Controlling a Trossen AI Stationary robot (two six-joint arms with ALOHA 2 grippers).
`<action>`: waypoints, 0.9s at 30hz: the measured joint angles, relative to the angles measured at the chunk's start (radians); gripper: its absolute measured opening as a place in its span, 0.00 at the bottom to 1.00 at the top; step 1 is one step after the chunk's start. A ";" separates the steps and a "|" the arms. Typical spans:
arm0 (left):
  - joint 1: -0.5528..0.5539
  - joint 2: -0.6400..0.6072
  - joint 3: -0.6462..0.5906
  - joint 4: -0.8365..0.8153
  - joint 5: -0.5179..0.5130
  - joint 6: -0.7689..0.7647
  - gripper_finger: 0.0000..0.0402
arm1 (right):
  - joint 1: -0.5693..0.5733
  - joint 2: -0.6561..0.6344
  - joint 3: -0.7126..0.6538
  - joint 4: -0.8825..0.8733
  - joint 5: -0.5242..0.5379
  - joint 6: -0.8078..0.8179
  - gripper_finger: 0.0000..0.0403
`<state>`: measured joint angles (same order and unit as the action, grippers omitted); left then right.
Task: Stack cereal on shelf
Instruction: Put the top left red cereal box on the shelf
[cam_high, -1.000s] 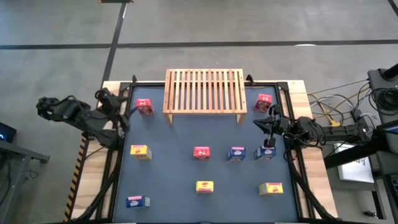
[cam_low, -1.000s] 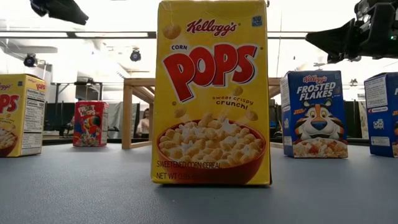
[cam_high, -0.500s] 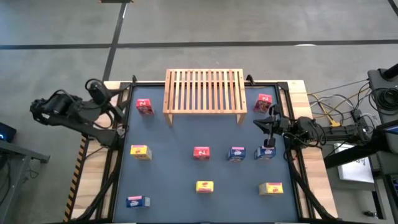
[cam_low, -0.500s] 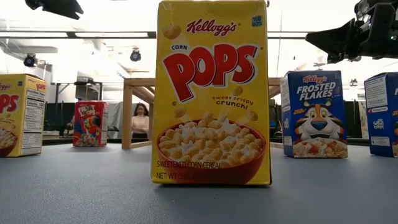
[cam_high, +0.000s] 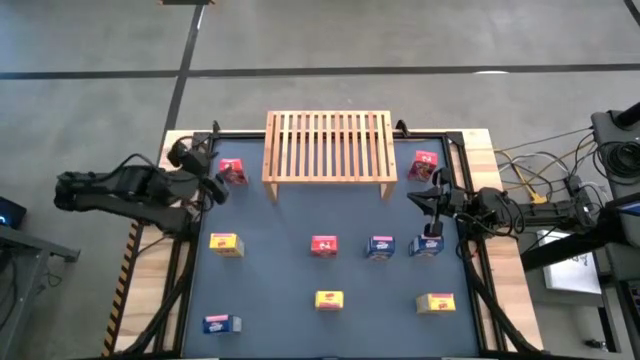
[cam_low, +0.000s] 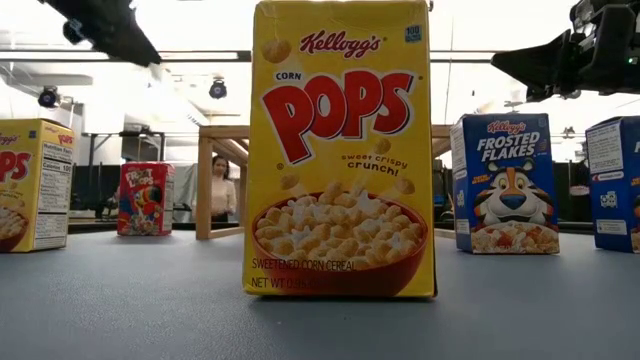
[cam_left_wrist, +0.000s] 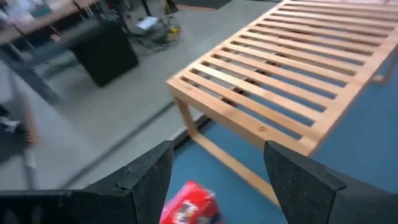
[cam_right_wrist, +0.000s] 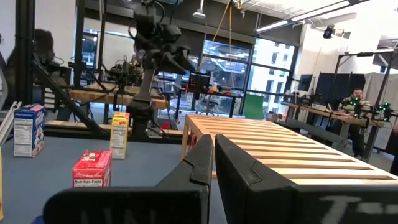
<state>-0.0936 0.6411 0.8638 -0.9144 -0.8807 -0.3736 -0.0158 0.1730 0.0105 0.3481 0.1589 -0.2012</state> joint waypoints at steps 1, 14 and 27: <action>0.026 -0.007 -0.018 0.039 0.046 0.018 0.59 | 0.000 0.000 0.000 0.000 0.000 0.000 0.02; 0.499 -0.010 -0.082 0.170 0.486 0.309 0.59 | 0.000 0.000 0.000 0.000 0.000 0.000 0.02; 0.962 0.229 -0.007 0.086 0.820 0.613 0.68 | 0.000 0.000 0.000 0.000 0.000 0.000 0.02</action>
<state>0.8685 0.8702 0.8566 -0.8280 -0.0605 0.2391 -0.0157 0.1728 0.0105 0.3481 0.1585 -0.2012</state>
